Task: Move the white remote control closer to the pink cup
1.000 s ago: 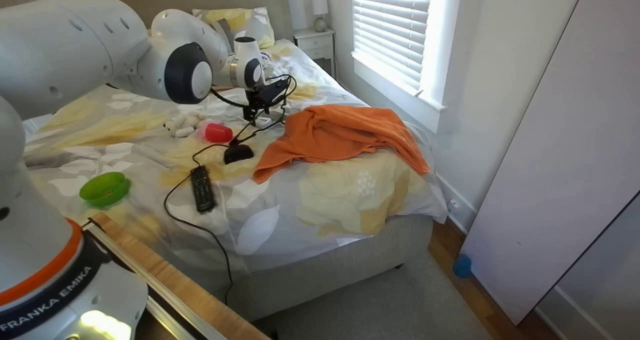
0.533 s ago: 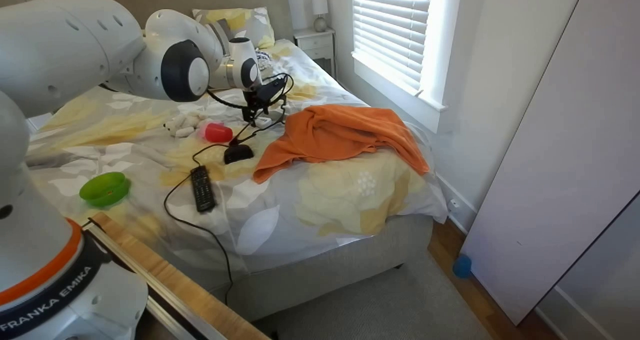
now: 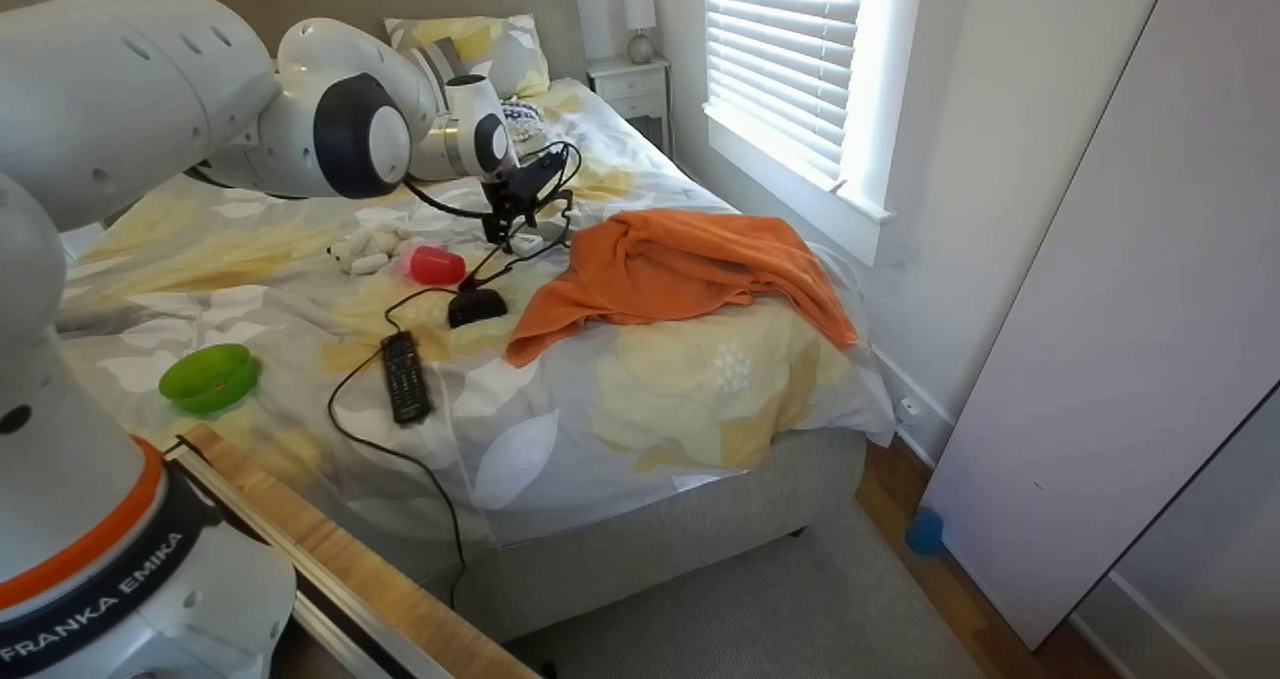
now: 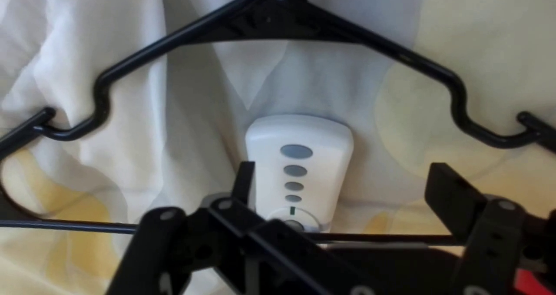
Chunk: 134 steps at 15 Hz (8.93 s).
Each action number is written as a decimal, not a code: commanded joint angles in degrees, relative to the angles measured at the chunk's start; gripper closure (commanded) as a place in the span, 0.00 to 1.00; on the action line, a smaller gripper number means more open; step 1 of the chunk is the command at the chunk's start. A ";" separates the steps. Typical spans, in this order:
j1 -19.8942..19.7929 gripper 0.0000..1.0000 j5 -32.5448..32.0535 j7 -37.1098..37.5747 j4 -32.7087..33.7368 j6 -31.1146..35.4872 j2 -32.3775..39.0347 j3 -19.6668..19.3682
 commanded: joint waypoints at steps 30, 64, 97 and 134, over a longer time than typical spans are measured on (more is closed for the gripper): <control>2.89 0.99 -6.25 29.15 3.12 9.43 0.18 -5.64; 3.14 1.00 5.71 76.54 -11.44 31.40 0.36 -5.40; -5.79 1.00 6.98 60.24 -11.07 -9.25 -4.27 5.49; -19.83 0.00 12.86 41.82 -95.13 17.74 -79.79 13.20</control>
